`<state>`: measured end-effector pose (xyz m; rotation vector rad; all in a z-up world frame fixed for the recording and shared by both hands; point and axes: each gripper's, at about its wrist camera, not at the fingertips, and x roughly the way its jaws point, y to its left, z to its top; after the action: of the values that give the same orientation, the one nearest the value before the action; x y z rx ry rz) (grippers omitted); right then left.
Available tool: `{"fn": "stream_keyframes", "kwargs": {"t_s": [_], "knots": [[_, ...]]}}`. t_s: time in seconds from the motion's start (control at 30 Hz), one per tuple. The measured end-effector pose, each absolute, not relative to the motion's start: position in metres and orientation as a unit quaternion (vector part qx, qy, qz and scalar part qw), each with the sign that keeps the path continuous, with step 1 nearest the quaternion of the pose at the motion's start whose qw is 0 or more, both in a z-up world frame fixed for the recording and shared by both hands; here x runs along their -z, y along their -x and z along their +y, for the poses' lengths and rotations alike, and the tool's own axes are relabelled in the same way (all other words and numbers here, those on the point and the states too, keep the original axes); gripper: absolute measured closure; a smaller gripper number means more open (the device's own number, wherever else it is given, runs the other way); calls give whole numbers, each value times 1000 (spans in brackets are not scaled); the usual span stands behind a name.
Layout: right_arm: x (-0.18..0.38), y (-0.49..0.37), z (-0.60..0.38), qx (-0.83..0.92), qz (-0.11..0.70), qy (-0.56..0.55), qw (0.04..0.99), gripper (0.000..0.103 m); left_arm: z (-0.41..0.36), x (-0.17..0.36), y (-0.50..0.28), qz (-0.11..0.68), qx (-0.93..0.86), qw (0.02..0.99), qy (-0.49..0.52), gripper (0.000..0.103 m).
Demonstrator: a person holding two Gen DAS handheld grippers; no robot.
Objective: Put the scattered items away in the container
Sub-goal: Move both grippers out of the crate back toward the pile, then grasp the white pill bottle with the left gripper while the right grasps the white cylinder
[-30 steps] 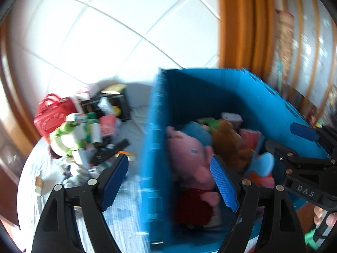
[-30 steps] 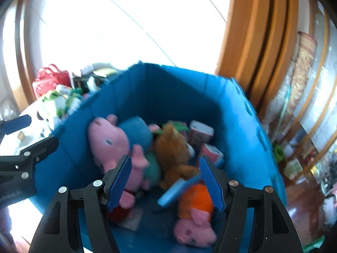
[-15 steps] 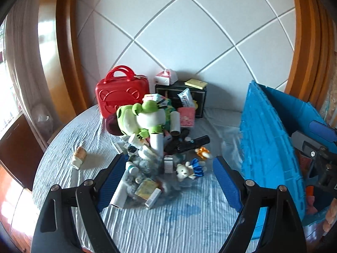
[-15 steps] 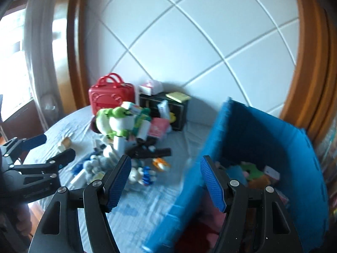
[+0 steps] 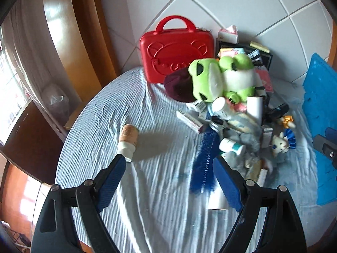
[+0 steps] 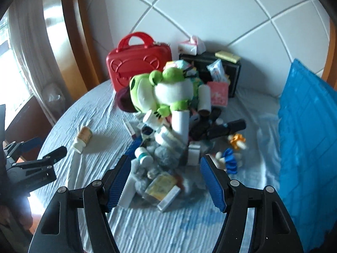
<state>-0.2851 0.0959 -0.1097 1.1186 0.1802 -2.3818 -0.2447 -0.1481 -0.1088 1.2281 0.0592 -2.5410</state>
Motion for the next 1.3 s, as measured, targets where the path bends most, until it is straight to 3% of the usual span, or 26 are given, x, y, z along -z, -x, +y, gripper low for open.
{"fn": "stream_keyframes", "kwargs": {"t_s": [0.4, 0.67, 0.83, 1.1, 1.3], "knots": [[235, 288, 14, 811, 67, -544, 204, 41, -276, 216, 295, 44, 849, 167, -499, 18], [273, 288, -3, 788, 66, -586, 177, 50, -303, 266, 329, 52, 831, 163, -529, 18], [283, 291, -11, 780, 59, -597, 179, 51, -307, 286, 346, 53, 818, 161, -550, 21], [299, 290, -26, 769, 72, -609, 180, 53, -308, 294, 347, 79, 817, 136, -555, 56], [302, 291, -28, 770, 73, -608, 180, 53, -302, 289, 338, 79, 816, 138, -556, 59]]}}
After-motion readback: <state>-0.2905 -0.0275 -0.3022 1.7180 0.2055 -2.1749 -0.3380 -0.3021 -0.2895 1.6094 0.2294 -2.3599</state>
